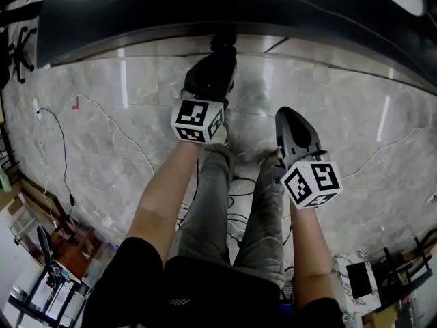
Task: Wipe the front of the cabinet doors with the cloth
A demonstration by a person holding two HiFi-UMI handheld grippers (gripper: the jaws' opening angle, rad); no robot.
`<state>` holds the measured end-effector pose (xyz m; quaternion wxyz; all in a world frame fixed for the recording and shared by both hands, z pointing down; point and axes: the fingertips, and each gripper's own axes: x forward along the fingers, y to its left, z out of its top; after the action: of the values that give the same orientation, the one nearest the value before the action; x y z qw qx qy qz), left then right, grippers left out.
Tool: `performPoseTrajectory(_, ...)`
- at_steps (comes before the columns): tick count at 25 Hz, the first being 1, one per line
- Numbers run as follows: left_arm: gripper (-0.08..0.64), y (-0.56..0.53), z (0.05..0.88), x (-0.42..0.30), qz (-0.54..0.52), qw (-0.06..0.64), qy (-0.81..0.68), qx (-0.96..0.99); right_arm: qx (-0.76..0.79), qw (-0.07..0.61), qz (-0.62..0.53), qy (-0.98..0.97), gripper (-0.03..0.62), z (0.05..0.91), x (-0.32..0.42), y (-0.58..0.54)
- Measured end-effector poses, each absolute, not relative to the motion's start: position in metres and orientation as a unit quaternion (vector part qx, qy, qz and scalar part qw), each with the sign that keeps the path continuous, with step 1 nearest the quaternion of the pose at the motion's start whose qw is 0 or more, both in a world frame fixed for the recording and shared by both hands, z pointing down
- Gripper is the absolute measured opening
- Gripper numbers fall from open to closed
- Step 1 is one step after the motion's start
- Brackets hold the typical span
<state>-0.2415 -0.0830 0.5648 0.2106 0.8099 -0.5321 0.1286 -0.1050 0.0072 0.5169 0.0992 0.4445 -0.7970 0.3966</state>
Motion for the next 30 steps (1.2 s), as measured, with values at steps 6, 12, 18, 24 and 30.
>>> performPoseTrajectory(6, 0.132, -0.085, 0.563, -0.186, 0.135, 0.209, -0.508, 0.825, 0.467, 0.089, 0.394, -0.786, 0.038, 0.511, -0.055, 0.009)
performPoseTrajectory(12, 0.132, -0.072, 0.558, -0.154, 0.148, 0.209, -0.503, 0.826, 0.478, 0.086, 0.390, -0.783, 0.038, 0.505, -0.016, 0.017)
performPoseTrajectory(18, 0.132, -0.050, 0.534, -0.143, 0.151, 0.203, -0.515, 0.819, 0.474, 0.079, 0.386, -0.787, 0.038, 0.487, 0.014, 0.024)
performPoseTrajectory(24, 0.132, -0.030, 0.506, -0.128, 0.136, 0.201, -0.532, 0.811, 0.469, 0.080, 0.381, -0.793, 0.038, 0.471, 0.039, 0.028)
performPoseTrajectory(30, 0.132, -0.014, 0.483, -0.120, 0.130, 0.204, -0.547, 0.801, 0.451, 0.080, 0.373, -0.807, 0.038, 0.450, 0.045, 0.033)
